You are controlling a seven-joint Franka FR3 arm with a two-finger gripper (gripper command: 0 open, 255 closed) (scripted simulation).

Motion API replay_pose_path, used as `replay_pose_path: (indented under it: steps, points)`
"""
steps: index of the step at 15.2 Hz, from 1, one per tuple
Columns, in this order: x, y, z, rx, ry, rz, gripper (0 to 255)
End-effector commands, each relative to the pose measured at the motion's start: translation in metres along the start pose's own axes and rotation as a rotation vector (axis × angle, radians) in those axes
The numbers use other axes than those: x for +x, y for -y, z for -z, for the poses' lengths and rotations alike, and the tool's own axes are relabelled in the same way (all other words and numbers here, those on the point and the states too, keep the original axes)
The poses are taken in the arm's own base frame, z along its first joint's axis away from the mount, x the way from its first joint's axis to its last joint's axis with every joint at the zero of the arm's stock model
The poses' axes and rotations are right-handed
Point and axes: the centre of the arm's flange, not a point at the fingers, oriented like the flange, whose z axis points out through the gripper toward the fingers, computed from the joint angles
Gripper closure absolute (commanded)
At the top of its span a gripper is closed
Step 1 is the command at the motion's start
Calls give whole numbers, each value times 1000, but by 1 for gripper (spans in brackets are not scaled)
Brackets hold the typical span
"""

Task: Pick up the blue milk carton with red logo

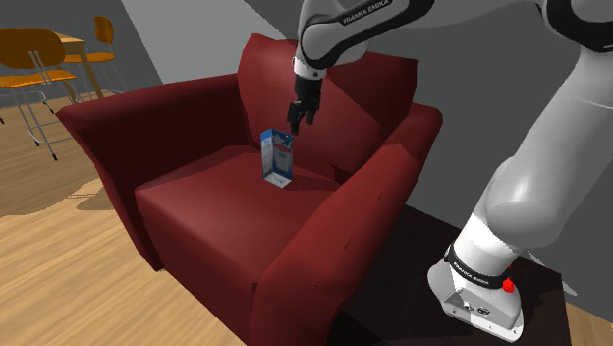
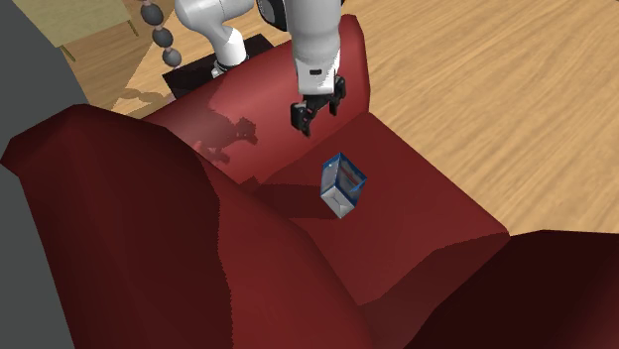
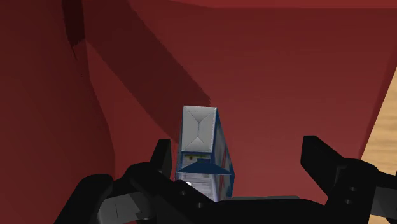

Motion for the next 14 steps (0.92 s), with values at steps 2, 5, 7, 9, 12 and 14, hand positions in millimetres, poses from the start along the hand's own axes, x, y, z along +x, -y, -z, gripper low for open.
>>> replay_pose_path:
  steps: [2, 5, 7, 9, 12, 14]
  points:
    - [32, -8, -25, 5, 0, -4, 0]
    - [63, -16, -49, 10, 1, -7, 0]
    - [83, -22, -66, 13, 1, -9, 0]
    - [89, -23, -76, 14, 1, -10, 0]
    - [88, -24, -92, 14, 1, -10, 0]
    - [87, -24, -102, 14, 1, -10, 0]
